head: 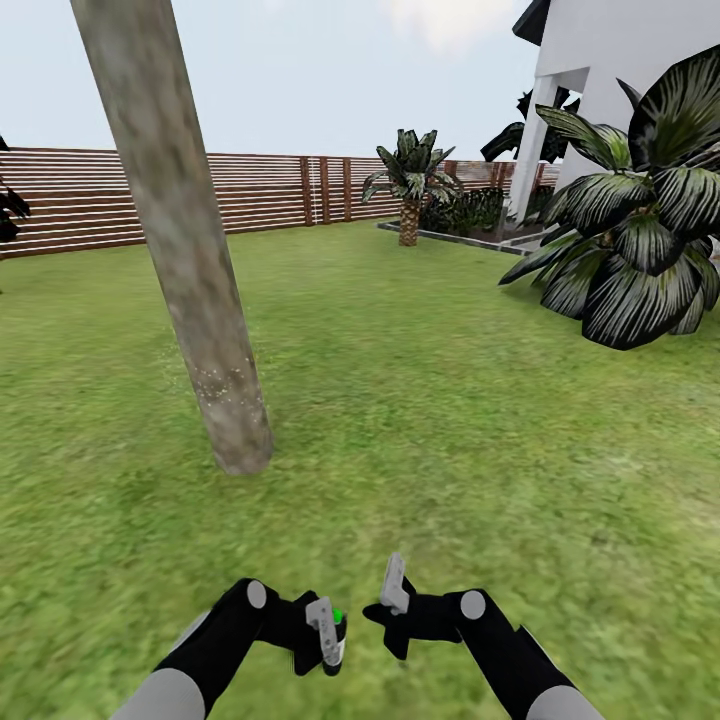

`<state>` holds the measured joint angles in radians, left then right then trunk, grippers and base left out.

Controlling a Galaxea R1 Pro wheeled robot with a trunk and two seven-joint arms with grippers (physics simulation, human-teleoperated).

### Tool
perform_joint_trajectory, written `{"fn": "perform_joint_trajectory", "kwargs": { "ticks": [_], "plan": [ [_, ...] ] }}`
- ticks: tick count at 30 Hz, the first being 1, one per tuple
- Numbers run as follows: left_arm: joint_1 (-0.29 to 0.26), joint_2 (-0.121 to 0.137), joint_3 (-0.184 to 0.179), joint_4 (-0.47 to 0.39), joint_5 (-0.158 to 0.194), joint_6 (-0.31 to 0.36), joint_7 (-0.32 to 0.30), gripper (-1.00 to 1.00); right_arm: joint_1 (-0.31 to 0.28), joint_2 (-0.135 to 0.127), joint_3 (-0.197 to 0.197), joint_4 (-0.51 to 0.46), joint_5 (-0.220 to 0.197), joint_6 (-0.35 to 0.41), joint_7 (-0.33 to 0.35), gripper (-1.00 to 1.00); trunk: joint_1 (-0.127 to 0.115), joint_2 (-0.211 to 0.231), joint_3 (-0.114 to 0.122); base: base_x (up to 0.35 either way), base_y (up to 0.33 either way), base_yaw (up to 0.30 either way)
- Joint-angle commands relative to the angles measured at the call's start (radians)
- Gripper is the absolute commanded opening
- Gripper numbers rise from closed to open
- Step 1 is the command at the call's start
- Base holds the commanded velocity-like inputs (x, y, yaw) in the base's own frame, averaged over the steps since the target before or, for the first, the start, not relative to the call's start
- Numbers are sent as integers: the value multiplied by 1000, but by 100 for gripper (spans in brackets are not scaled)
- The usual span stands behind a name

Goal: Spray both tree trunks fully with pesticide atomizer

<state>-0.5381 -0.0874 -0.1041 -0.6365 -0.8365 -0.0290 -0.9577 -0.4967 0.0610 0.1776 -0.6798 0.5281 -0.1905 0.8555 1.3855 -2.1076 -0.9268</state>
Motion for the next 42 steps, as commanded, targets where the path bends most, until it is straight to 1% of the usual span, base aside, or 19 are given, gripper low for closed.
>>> {"fn": "perform_joint_trajectory", "kwargs": {
  "ticks": [1, 8, 12, 19, 36, 38, 39, 40, 42],
  "plan": [
    [0, -4, 0, -1, -7, -3, -3, -100, 0, 0, -1, -1, 10, -7, 1, -100, 0, 0, -1, 0, 0, 0],
    [1, -29, 0, -2, -7, -4, -2, -100, 0, 0, -1, -2, 10, -6, 1, -100, 0, 0, -1, 0, 0, 0],
    [1, -37, 0, -2, -6, -4, 0, -100, 0, 0, -1, -2, 10, -7, 1, -100, 0, 0, -1, 0, 0, 0],
    [0, -44, -1, -6, 1, -3, 1, -100, 0, 0, -1, -3, 10, -7, 0, -100, 0, 0, -1, 0, 0, 0],
    [1, -48, 3, -6, 7, -12, 8, -100, 0, 0, -1, -3, 10, -6, 0, -100, 0, 0, -1, 0, 0, 0],
    [1, -48, 3, -5, 14, -12, 8, -100, 0, 0, -1, -3, 10, -6, 0, -100, 0, 0, -1, 0, 0, 0],
    [1, -49, 2, -5, 26, -12, 8, -100, 0, 0, -1, -3, 10, -6, 0, -100, 0, 0, -1, 0, 0, 0],
    [1, -48, 2, -4, 31, -13, 8, -100, 0, 0, -1, -3, 10, -6, 0, -100, 0, 0, -1, 0, 0, 0],
    [1, -43, 1, 2, 27, -14, 12, -100, 0, 0, -1, -3, 10, -6, 0, -100, 0, 0, -1, 0, 0, 0]
  ]
}}
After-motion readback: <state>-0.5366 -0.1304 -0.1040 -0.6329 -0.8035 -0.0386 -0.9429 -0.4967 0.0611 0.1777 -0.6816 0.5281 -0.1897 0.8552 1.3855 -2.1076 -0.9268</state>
